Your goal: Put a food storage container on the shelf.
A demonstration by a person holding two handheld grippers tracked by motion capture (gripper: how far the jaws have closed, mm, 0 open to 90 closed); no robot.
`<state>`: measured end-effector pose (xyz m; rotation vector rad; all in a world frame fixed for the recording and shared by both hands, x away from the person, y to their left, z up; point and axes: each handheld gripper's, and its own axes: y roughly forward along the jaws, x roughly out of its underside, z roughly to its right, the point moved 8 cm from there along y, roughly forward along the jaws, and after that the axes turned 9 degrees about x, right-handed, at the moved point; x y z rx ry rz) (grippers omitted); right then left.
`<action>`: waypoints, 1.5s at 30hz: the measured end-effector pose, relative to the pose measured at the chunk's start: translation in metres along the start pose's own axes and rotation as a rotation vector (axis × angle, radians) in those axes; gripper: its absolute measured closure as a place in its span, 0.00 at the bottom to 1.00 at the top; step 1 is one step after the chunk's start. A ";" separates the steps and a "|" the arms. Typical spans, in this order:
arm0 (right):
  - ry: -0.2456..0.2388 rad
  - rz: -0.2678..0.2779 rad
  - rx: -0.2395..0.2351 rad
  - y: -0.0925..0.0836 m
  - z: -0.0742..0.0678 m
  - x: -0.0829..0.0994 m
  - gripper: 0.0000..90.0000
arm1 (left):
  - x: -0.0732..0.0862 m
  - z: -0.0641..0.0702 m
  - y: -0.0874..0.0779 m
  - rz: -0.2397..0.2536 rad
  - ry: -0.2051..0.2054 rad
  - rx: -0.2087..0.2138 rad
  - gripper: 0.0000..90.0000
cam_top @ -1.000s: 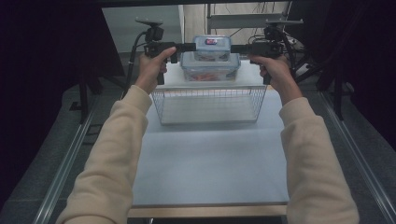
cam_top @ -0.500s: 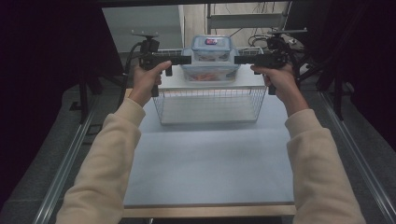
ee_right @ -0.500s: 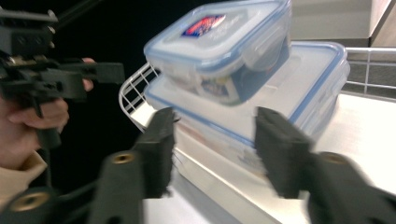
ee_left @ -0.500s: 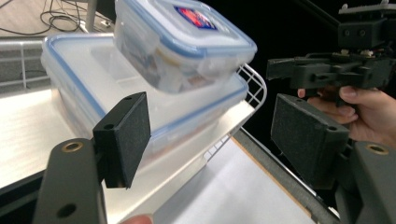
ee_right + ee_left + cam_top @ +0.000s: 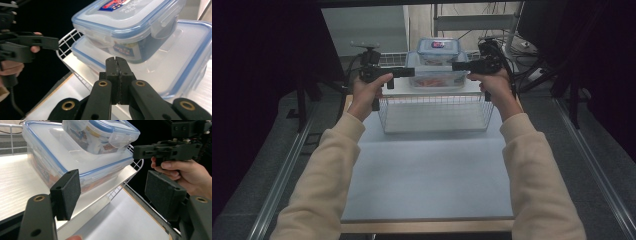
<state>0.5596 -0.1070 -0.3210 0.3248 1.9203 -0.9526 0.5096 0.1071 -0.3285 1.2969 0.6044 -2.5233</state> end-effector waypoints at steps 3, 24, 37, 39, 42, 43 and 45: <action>0.000 0.001 0.013 0.004 0.001 -0.001 0.99 | -0.001 -0.002 -0.002 0.002 0.002 -0.003 0.31; -0.005 0.022 0.020 -0.011 0.003 0.001 0.99 | 0.009 0.000 -0.005 -0.007 0.005 -0.011 0.31; 0.028 0.030 -0.032 -0.037 0.011 0.041 0.99 | 0.046 0.007 -0.017 -0.001 0.010 0.017 0.31; 0.042 0.032 -0.060 -0.042 0.013 0.056 0.99 | 0.058 0.008 -0.018 -0.008 0.009 0.024 0.31; 0.055 0.043 -0.084 -0.047 0.015 0.069 0.99 | 0.070 0.009 -0.019 -0.013 0.009 0.037 0.31; 0.056 0.045 -0.090 -0.048 0.016 0.074 0.99 | 0.074 0.009 -0.019 -0.014 0.008 0.048 0.31; 0.063 0.046 -0.106 -0.052 0.016 0.083 0.99 | 0.082 0.011 -0.019 -0.018 0.012 0.057 0.31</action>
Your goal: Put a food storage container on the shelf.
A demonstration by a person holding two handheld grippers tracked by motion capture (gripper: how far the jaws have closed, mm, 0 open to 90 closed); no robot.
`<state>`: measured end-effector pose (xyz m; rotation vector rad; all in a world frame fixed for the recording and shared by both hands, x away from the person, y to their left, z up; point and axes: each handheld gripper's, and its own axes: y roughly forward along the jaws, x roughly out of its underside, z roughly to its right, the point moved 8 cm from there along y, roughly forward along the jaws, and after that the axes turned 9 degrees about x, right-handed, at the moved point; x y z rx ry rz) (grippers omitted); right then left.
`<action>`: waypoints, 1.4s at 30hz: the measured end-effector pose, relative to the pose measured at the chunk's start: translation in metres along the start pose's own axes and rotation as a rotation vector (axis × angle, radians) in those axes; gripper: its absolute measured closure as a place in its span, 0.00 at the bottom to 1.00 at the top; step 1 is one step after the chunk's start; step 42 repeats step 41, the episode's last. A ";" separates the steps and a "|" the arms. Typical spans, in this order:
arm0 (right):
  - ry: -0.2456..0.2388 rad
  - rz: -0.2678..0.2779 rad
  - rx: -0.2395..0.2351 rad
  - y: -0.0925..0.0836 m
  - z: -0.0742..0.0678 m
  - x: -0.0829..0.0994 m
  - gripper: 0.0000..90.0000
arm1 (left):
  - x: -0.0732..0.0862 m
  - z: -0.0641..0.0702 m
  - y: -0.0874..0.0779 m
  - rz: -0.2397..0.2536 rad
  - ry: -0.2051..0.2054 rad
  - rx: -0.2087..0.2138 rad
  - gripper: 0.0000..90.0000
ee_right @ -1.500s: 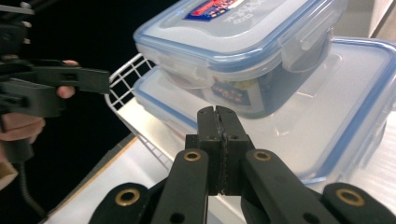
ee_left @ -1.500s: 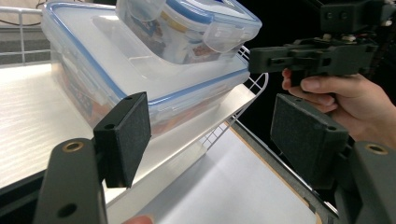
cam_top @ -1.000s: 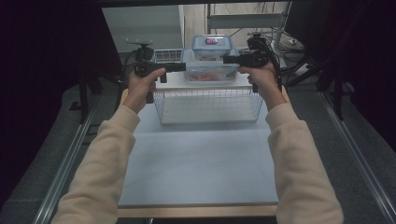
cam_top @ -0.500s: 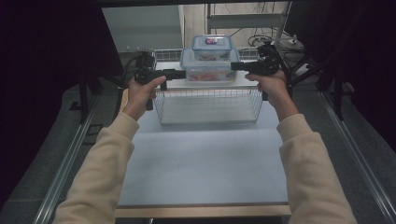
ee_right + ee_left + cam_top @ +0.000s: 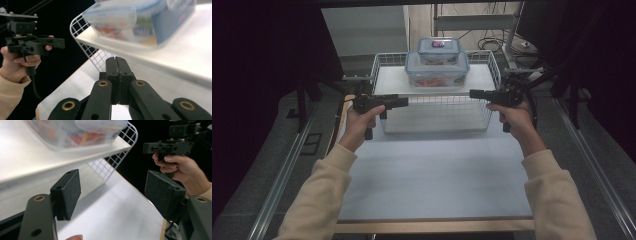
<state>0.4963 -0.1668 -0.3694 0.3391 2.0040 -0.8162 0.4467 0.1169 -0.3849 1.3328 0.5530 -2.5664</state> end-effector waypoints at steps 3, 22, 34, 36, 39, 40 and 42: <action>0.005 -0.007 -0.018 -0.007 0.001 0.016 0.99 | 0.014 0.003 -0.002 -0.003 0.018 -0.003 0.31; 0.005 -0.108 -0.058 -0.016 0.001 0.135 0.97 | 0.120 -0.003 -0.003 -0.048 -0.001 -0.023 0.32; 0.024 -0.138 -0.029 -0.016 0.010 0.181 0.82 | 0.156 -0.007 0.012 -0.120 -0.010 -0.035 0.32; 0.023 -0.125 -0.012 -0.018 0.010 0.179 0.63 | 0.156 -0.008 0.011 -0.115 -0.008 -0.039 0.31; 0.024 -0.129 0.015 -0.019 0.012 0.180 0.47 | 0.157 -0.009 0.011 -0.115 -0.008 -0.047 0.30; 0.012 -0.142 0.045 -0.020 0.015 0.182 0.38 | 0.159 -0.011 0.012 -0.120 -0.007 -0.054 0.30; 0.008 -0.145 0.052 -0.021 0.015 0.183 0.36 | 0.159 -0.011 0.012 -0.120 -0.007 -0.054 0.30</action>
